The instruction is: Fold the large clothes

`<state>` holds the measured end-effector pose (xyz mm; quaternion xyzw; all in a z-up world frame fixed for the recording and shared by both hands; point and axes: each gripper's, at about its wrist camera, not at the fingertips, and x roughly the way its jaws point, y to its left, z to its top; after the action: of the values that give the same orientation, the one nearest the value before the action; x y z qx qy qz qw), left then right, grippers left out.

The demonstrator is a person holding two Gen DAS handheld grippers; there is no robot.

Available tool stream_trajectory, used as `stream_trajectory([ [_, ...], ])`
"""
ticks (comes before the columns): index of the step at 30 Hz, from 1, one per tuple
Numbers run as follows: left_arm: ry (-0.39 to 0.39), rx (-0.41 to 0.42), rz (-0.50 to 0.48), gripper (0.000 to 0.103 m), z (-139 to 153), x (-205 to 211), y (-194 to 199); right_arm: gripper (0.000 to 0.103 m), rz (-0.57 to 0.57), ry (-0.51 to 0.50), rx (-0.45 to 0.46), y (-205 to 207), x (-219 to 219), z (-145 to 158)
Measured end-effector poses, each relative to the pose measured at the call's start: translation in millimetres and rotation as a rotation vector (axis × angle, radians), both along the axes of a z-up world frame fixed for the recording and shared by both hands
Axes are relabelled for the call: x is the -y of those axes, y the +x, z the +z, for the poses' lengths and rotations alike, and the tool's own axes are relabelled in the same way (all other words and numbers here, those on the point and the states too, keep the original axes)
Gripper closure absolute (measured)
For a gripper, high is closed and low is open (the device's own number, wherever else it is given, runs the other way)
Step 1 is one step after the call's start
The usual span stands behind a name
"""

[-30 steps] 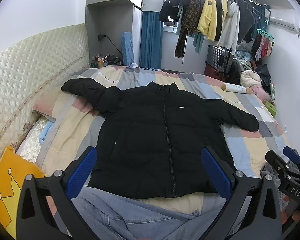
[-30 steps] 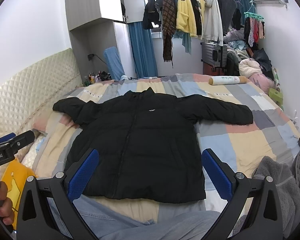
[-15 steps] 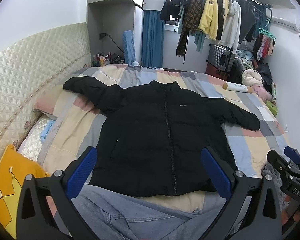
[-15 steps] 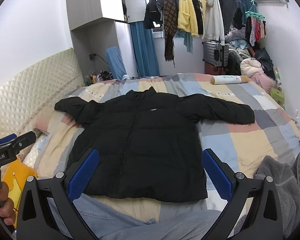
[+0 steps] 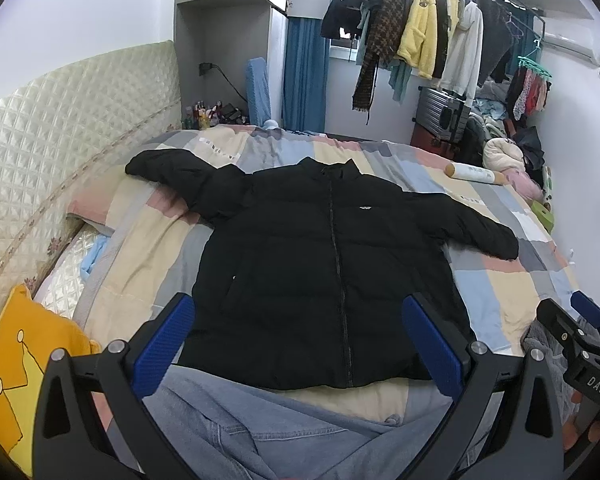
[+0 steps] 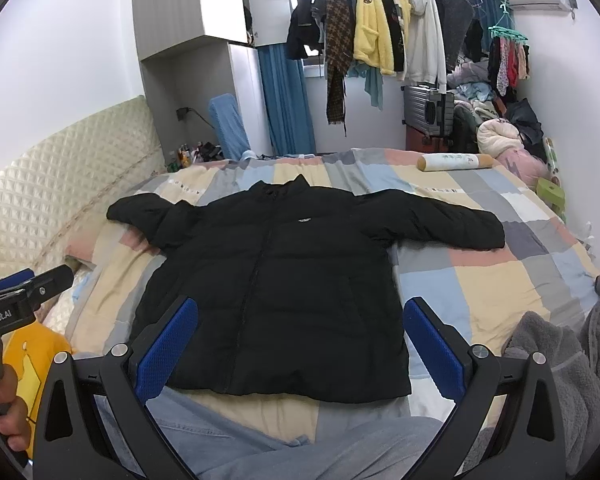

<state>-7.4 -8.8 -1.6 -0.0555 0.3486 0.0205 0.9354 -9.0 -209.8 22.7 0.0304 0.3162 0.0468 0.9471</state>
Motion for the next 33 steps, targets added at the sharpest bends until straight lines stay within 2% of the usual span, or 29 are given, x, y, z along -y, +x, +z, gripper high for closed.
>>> stream_trajectory([
  [13,-0.008,-0.014,-0.005,0.000,4,-11,3,0.000,0.003,0.005,-0.003,-3,3,-1],
  [33,-0.011,-0.004,-0.018,0.000,4,-6,8,0.000,0.002,0.004,-0.006,1,9,-6],
])
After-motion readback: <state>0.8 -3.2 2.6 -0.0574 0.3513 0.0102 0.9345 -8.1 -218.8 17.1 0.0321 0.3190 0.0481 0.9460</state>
